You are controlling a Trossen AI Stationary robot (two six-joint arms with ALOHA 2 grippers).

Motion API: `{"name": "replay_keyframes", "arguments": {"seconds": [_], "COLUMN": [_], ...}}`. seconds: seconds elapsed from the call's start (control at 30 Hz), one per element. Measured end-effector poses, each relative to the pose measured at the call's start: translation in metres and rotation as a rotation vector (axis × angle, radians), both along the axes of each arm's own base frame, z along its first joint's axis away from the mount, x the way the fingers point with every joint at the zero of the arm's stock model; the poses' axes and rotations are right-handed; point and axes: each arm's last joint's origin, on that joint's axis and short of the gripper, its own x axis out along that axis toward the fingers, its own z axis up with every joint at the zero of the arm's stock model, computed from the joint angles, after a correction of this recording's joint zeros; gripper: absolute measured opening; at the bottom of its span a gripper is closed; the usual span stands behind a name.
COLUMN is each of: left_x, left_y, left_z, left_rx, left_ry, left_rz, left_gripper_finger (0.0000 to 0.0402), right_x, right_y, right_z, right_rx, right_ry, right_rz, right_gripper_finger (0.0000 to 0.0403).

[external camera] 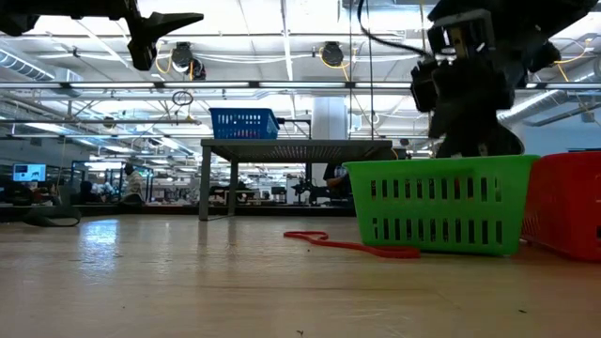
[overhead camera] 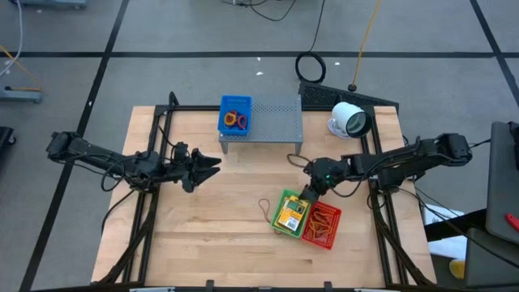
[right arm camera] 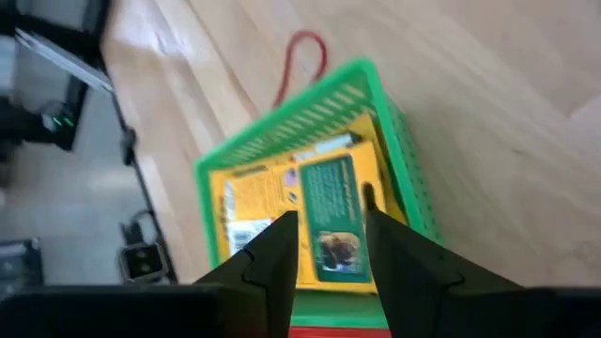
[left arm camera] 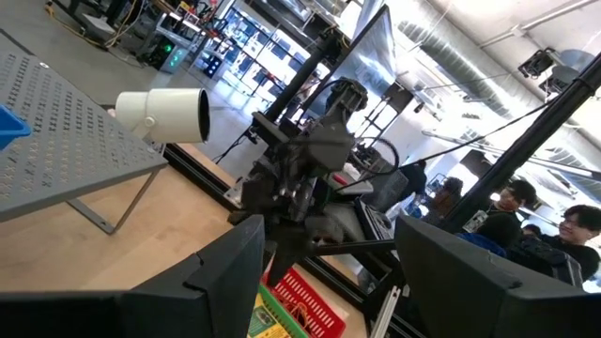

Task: Pick & Place Office Desk Supplies
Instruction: Put the black rubber band into the red bin

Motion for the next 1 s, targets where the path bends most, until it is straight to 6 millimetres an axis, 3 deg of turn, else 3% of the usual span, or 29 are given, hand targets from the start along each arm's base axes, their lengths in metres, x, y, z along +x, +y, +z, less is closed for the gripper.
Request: {"name": "replay_keyframes", "arguments": {"seconds": [0.17,0.37,0.6,0.73,1.0], "left_x": [0.000,0.000,0.000,0.000,0.000], "left_y": [0.000,0.002,0.010,0.014,0.018], "left_z": [-0.001,0.000,0.003,0.006,0.006], "left_rx": [0.001,-0.005,-0.034,-0.042,-0.041], "left_ry": [0.005,-0.005,-0.035,-0.063,-0.069], "left_rz": [0.002,0.043,0.114,0.149,0.193], "left_gripper_finger": [0.0251,0.0251,0.0251,0.0251,0.0251], "right_x": [-0.005,-0.009,-0.017,-0.021,-0.019], "right_y": [-0.003,-0.007,-0.008,-0.008,-0.007], "right_z": [0.027,0.077,0.124,0.135,0.134], "right_rx": [-0.032,-0.115,-0.263,-0.268,-0.339], "right_ry": [-0.174,-0.603,-1.093,-1.221,-1.236], "right_rz": [-0.103,-0.204,-0.204,-0.223,-0.178], "right_gripper_finger": [0.0121,0.0121,0.0121,0.0121,0.0121]}}
